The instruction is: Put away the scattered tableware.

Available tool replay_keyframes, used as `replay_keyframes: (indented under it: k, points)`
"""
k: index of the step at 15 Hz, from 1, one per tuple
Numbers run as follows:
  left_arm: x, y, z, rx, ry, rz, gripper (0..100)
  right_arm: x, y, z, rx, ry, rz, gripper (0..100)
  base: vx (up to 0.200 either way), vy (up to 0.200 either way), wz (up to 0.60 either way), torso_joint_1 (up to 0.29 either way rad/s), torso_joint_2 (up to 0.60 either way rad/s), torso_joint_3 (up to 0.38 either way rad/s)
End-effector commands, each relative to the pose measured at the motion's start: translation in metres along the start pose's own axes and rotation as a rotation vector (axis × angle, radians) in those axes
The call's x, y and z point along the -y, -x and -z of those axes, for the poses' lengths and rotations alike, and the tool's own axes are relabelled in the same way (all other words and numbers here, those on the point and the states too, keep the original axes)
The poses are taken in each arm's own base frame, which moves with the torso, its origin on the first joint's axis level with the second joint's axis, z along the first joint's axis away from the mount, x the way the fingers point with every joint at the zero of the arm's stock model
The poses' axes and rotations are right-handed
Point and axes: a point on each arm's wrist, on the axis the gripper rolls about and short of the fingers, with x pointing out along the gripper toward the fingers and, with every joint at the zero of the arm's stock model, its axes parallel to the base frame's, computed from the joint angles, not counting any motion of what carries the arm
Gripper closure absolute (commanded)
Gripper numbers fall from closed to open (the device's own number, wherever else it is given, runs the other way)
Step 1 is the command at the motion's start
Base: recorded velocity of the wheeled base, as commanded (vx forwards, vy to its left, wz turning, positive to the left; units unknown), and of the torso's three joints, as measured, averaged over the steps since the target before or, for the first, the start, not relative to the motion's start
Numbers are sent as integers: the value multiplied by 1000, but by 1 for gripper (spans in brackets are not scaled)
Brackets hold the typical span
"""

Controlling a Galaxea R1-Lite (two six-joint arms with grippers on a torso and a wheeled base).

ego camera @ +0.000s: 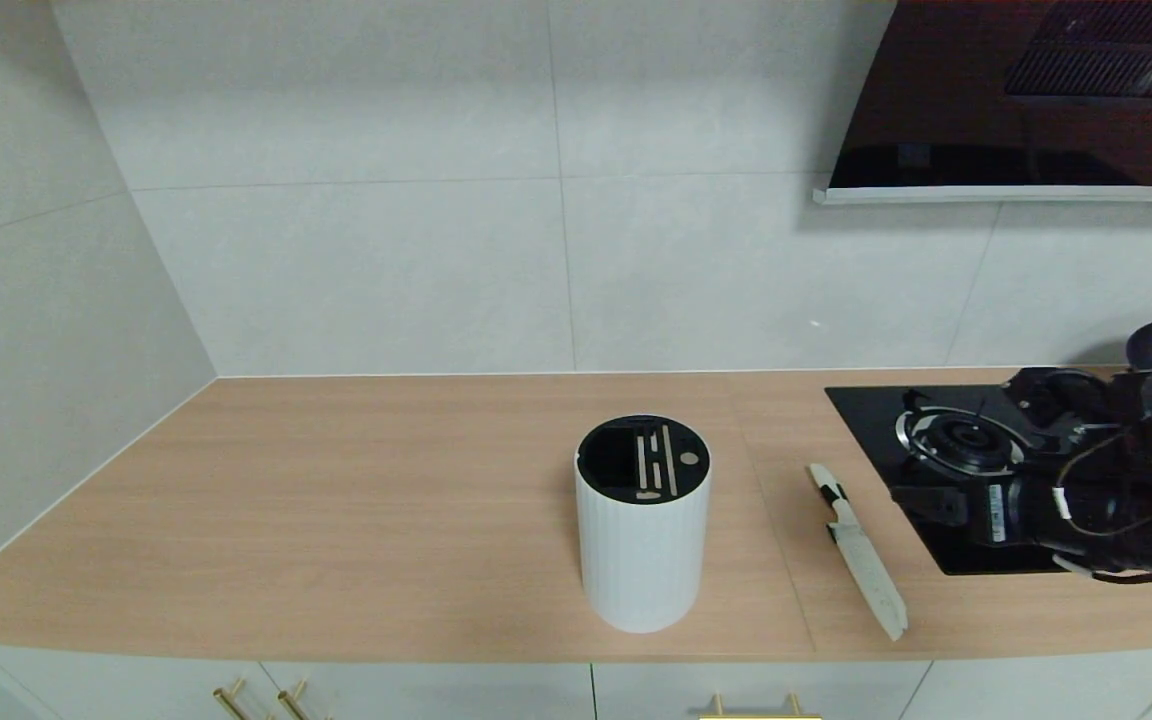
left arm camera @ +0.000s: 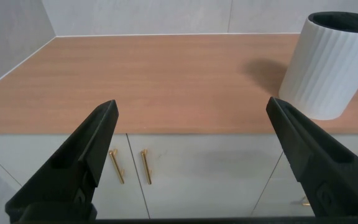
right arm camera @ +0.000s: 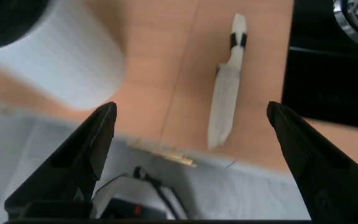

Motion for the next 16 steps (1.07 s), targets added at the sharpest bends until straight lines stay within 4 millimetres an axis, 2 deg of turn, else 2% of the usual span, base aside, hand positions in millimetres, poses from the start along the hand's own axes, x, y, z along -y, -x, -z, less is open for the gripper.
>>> replay_keyframes:
  k: [1,3,5,6,10,16]
  points:
    - [0,0,0,-1,0,0,0,7,-79,25,-121,14,56,0,0,0,0,0,0,0]
    - [0,0,0,-1,0,0,0,11,-109,38,-153,16,63,0,0,0,0,0,0,0]
    - [0,0,0,-1,0,0,0,14,-124,49,-173,18,99,0,0,0,0,0,0,0]
    - [0,0,0,-1,0,0,0,17,-139,61,-184,24,128,0,0,0,0,0,0,0]
    - [0,0,0,-1,0,0,0,21,-164,77,-192,26,131,0,0,0,0,0,0,0]
    - [0,0,0,-1,0,0,0,23,-186,79,-181,26,140,0,0,0,0,0,0,0]
